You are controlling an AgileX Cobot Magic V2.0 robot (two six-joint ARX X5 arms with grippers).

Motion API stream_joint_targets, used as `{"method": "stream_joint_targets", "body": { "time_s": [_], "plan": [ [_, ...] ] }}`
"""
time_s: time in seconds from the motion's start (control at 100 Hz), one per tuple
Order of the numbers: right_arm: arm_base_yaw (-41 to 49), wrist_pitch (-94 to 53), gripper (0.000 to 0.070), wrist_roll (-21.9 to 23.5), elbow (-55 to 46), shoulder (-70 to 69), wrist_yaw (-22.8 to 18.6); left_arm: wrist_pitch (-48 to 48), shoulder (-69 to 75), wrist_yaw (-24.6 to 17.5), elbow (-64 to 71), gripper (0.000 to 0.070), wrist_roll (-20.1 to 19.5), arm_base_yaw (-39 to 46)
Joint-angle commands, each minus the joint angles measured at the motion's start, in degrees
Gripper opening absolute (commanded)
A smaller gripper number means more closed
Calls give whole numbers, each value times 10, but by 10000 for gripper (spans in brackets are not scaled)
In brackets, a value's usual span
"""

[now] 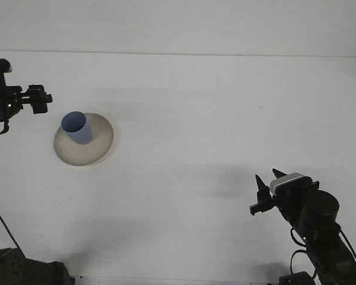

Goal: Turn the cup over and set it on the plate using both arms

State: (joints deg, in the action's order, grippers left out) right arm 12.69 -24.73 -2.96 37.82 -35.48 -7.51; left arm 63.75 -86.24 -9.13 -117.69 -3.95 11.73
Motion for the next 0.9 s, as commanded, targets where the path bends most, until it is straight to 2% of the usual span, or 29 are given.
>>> {"method": "stream_joint_targets", "body": {
  "time_s": [0.0, 0.08, 0.18, 0.21, 0.27, 0.32, 0.47, 0.61, 0.7, 0.8, 0.89],
  "plan": [
    [0, 24, 345, 6, 2, -2, 5, 10, 14, -3, -5, 244, 13, 1],
    [-1, 49, 342, 6, 0, -2, 11, 3, 57, -7, 29, 182, 18, -8],
    [-4, 62, 296, 6, -5, 3, 31, -37, 131, -8, 130, 13, 3, -26],
    [-6, 66, 264, 6, -9, 5, 35, -60, 157, -8, 172, 16, -2, -31],
    [-11, 89, 138, 6, -23, 14, 37, -123, 217, -7, 267, 15, -12, -37],
    [-16, 112, 4, 12, -38, 26, 40, -188, 269, -7, 350, 15, -18, -39],
    [-30, 204, 0, 61, -86, 60, 46, -408, 426, 1, 604, 15, -19, -39],
    [-36, 242, 0, 64, -103, 75, 45, -564, 553, 2, 792, 15, 11, -39],
    [-37, 261, 0, 63, -103, 74, 46, -604, 607, 4, 859, 15, 17, -39],
    [-37, 278, 0, 64, -103, 73, 45, -602, 637, 3, 887, 12, 23, -39],
    [-37, 280, 0, 64, -103, 73, 45, -596, 643, 3, 886, 15, 45, -39]
  ]
}}
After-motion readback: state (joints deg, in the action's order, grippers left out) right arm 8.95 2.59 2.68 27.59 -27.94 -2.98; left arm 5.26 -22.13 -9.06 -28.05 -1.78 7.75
